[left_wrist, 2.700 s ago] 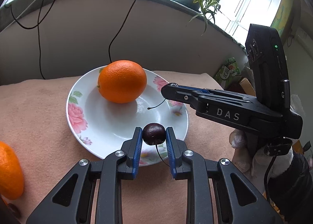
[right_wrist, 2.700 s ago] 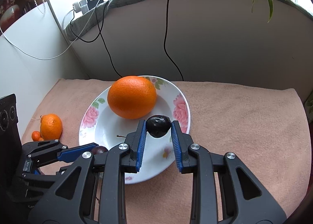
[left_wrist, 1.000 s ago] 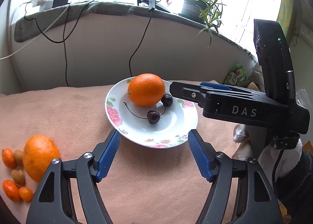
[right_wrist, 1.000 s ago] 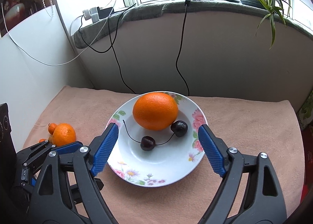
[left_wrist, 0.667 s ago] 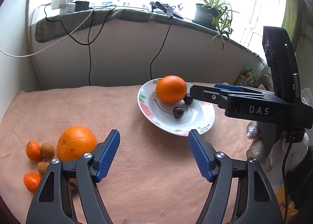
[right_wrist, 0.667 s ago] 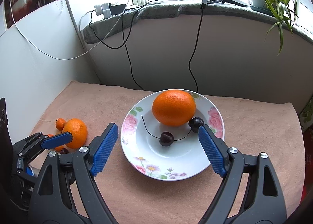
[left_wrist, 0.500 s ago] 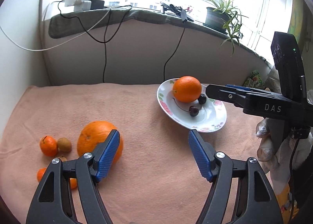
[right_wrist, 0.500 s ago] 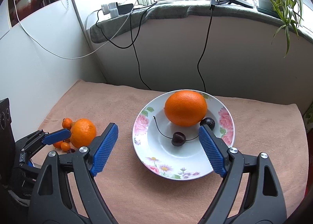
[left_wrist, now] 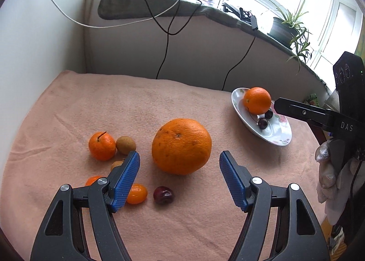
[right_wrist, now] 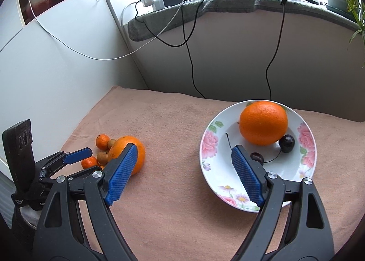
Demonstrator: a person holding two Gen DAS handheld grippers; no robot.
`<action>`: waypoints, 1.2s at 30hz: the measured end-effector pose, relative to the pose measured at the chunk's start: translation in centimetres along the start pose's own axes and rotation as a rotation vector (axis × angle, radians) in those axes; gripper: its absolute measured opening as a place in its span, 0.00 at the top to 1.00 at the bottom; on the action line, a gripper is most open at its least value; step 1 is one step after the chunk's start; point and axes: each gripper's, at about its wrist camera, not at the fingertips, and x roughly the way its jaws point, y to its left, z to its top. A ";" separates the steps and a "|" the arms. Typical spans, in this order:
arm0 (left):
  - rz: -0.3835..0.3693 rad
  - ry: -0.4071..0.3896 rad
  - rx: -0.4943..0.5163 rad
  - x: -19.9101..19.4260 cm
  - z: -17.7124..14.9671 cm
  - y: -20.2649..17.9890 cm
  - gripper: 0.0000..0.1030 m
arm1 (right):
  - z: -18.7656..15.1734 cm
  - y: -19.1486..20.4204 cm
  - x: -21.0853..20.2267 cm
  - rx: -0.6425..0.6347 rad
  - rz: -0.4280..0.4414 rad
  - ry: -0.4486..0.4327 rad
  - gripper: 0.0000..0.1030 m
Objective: Organize fruits
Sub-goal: 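Move the right tool to the large orange and close around it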
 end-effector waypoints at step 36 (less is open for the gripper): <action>-0.071 0.071 -0.032 3.7 0.5 0.4 0.30 | -0.3 5.8 9.1 0.057 0.212 0.209 0.16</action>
